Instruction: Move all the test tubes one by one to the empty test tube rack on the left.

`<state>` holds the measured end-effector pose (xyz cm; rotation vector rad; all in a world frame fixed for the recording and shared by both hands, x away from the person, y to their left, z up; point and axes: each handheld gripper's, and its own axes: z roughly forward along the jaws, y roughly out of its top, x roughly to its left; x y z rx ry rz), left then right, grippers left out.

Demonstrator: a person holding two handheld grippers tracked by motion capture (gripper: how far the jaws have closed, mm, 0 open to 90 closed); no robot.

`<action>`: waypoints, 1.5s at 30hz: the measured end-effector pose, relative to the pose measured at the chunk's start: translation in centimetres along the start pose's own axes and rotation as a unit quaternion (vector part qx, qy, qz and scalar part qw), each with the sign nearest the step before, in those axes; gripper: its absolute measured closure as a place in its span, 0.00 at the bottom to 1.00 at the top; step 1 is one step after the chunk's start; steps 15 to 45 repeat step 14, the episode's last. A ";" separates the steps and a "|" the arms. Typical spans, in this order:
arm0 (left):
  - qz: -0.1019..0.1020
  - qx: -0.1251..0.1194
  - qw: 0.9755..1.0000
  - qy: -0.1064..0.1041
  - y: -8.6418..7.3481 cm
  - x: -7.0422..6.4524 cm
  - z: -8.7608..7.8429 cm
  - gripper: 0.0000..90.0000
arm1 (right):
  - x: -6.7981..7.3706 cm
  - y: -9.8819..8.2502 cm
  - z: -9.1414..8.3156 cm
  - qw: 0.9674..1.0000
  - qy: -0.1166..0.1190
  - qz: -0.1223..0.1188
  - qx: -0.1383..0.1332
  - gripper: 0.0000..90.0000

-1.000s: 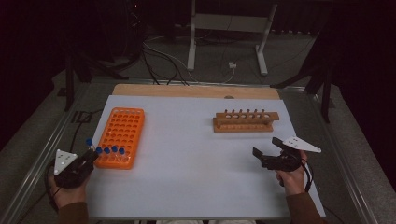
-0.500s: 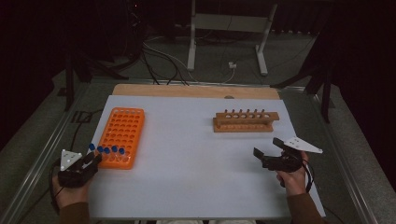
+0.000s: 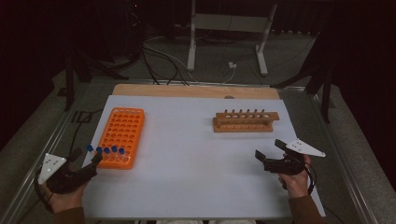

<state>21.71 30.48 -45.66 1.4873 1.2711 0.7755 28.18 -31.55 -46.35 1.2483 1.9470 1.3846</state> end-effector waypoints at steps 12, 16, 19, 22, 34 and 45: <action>0.030 0.015 0.999 -0.037 0.0 -2.9 1.6 0.01 | 0.0 -0.6 -1.5 0.999 0.001 -0.012 -0.032 0.01; 0.029 0.014 0.999 -0.037 0.0 -2.9 1.6 0.01 | 0.0 -0.6 -1.5 0.999 0.001 -0.012 -0.035 0.01; 0.029 0.014 0.999 -0.037 0.0 -2.9 1.6 0.01 | 0.0 -0.6 -1.5 0.999 0.001 -0.012 -0.035 0.01; 0.029 0.014 0.999 -0.037 0.0 -2.9 1.6 0.01 | 0.0 -0.6 -1.5 0.999 0.001 -0.012 -0.035 0.01; 0.029 0.014 0.999 -0.037 0.0 -2.9 1.6 0.01 | 0.0 -0.6 -1.5 0.999 0.001 -0.012 -0.035 0.01; 0.029 0.014 0.999 -0.037 0.0 -2.9 1.6 0.01 | 0.0 -0.6 -1.5 0.999 0.001 -0.012 -0.035 0.01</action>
